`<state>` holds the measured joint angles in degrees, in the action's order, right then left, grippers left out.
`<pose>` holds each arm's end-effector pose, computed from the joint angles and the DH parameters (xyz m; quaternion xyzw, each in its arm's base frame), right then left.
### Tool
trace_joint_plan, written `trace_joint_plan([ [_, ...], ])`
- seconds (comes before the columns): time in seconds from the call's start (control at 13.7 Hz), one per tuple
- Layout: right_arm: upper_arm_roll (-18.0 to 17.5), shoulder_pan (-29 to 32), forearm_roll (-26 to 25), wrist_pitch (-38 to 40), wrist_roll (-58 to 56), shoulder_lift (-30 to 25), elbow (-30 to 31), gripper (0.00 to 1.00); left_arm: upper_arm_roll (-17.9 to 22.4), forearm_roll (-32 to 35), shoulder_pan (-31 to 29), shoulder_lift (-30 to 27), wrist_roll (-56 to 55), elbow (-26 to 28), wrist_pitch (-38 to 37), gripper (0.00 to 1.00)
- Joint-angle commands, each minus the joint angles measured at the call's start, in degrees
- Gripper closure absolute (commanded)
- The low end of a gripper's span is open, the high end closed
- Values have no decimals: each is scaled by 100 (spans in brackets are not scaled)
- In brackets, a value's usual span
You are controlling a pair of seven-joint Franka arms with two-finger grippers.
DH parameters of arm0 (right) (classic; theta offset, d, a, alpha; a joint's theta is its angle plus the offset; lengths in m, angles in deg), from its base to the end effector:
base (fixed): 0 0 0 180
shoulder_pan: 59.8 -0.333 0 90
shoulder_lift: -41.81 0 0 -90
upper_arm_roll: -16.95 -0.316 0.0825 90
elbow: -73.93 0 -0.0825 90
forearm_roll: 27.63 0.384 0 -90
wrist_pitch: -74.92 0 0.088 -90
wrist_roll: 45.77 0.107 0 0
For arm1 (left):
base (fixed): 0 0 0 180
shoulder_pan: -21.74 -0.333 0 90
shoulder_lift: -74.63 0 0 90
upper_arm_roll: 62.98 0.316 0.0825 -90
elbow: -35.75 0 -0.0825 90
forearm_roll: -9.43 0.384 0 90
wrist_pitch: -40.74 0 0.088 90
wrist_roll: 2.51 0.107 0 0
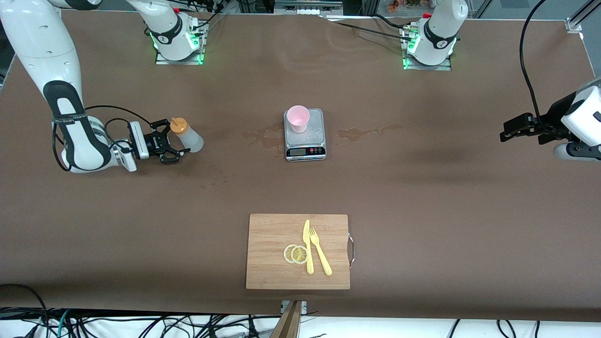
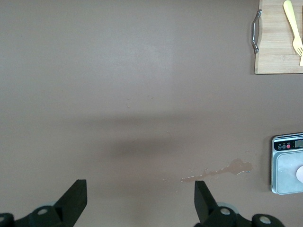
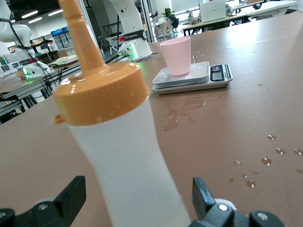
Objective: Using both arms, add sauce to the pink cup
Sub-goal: 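Grasp the white squeeze bottle with the right gripper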
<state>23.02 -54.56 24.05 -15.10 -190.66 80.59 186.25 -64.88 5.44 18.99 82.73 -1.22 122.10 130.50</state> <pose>0.5096 -0.0187 0.1185 -0.5201 -0.6371 -0.2437 0.5140 0.5944 0.0027 0.5732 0.9985 -0.0025 -0.0401 0.0379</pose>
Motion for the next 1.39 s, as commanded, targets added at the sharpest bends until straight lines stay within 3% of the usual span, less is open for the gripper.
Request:
trace_joint_plan([
  [0.0, -35, -49, 158, -102, -57, -55, 0, 3, -12, 92, 20, 51, 91, -162, -72, 0],
  [0.15, -35, -67, 150, -234, -57, -90, -9, 28, -12, 92, 12, 86, 91, -180, -72, 0],
  [0.29, -35, -119, 150, -383, -22, -143, -26, 65, -12, 92, 11, 86, 91, -189, -81, 0],
  [0.44, -35, -172, 150, -480, 56, -230, -61, 90, 6, 83, -23, 86, 91, -180, -72, 0],
  [0.58, -26, -242, 150, -533, 284, -353, -158, 97, 15, 83, -32, 86, 91, -180, -72, 0],
  [0.8, 0, -514, 27, -752, 951, -835, -229, 97, 6, 74, -15, 86, 82, -189, -72, 0],
  [1.02, 18, -962, -359, -1270, 1820, -1346, -246, 97, 6, 83, 3, 86, 82, -189, -81, 0],
  [1.32, 35, -1823, -1289, -2087, 3296, -1777, -281, 97, 6, 83, 11, 86, 91, -197, -81, 0],
])
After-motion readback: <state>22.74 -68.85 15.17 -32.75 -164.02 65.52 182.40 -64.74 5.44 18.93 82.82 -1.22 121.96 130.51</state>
